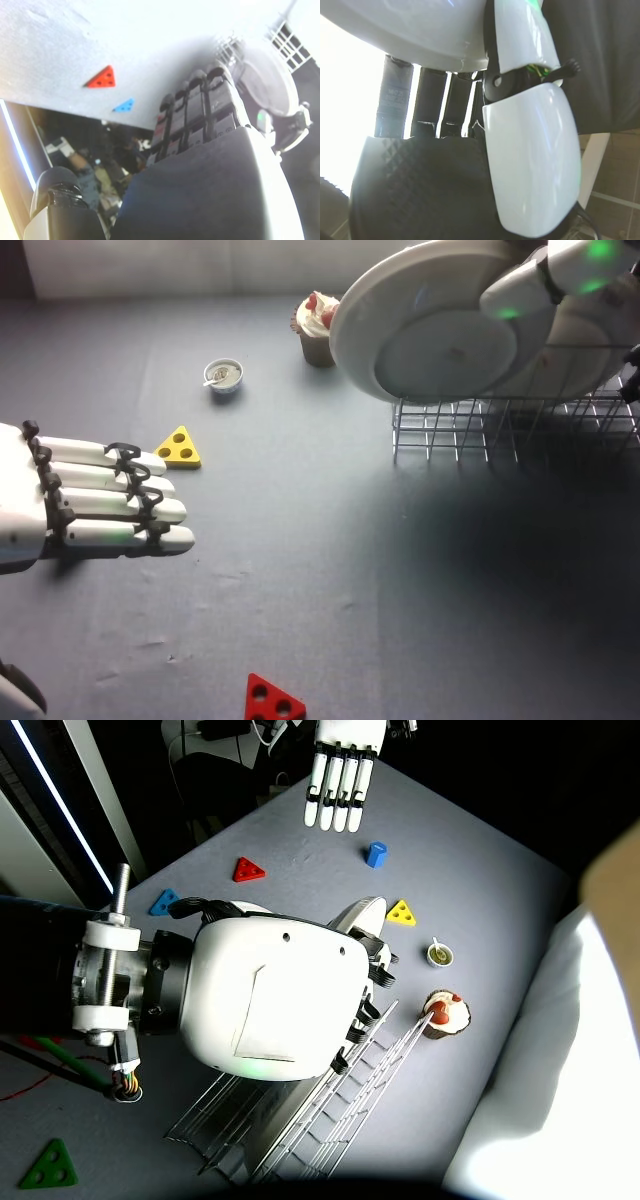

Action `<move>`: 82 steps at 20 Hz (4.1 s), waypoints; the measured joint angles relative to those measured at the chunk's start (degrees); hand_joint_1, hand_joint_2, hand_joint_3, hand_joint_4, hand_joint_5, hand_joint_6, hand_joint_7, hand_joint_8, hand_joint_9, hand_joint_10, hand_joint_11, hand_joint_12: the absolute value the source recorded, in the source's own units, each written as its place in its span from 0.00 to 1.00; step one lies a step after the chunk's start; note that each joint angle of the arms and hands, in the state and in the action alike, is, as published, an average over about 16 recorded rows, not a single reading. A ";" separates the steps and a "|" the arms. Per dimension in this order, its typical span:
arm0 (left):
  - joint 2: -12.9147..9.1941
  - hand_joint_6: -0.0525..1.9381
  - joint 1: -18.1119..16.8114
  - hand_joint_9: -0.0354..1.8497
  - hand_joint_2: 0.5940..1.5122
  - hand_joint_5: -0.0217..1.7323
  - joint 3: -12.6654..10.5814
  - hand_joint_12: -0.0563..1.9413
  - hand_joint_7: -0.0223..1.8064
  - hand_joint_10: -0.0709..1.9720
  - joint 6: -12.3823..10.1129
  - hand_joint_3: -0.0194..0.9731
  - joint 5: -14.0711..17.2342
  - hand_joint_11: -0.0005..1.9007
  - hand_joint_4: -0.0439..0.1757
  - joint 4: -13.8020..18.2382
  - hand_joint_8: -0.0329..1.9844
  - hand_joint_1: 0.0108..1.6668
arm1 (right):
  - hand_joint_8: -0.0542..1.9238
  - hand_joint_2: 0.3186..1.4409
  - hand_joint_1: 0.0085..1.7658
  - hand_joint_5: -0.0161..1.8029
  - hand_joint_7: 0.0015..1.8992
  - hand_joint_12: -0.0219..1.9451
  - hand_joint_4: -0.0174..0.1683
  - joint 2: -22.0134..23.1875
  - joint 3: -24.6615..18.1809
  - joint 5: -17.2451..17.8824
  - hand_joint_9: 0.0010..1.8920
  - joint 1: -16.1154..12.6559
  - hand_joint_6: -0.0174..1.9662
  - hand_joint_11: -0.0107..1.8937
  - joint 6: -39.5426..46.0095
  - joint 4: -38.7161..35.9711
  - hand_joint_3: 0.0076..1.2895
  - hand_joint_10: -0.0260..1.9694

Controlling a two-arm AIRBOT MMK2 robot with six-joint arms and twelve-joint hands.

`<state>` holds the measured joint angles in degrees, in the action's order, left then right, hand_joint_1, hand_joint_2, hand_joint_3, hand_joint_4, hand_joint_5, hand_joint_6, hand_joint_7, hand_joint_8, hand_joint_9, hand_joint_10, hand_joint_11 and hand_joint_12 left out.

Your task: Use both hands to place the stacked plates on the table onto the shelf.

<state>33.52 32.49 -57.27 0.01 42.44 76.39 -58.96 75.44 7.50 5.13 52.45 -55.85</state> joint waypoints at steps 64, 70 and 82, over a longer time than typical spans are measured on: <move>-0.94 0.03 0.11 0.03 0.34 0.02 3.20 0.03 0.02 0.04 0.02 0.02 -2.68 0.02 0.21 -6.65 0.02 0.06 | 0.04 0.62 0.66 0.44 0.44 0.01 0.08 7.90 -2.34 0.93 0.51 2.86 0.18 0.58 -0.14 -6.54 0.01 0.02; -0.97 0.03 0.11 0.03 0.34 0.03 3.55 0.03 0.02 0.04 0.02 0.02 -2.76 0.02 0.21 -6.73 0.02 0.06 | 0.04 0.60 0.63 0.37 0.39 0.02 0.08 7.93 -1.66 3.43 0.46 2.21 0.05 0.53 -1.94 -3.53 0.01 0.02; -1.12 0.03 0.11 0.03 0.35 0.02 4.07 0.03 0.03 0.04 0.02 0.02 -3.05 0.02 0.21 -6.82 0.02 0.07 | 0.04 0.61 0.51 0.31 0.33 0.02 0.08 7.92 1.02 26.23 0.36 0.21 0.02 0.42 -6.80 -2.58 0.01 0.02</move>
<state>32.40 32.60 -53.19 0.03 39.38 69.56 -51.04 76.46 33.74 5.33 45.66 -58.43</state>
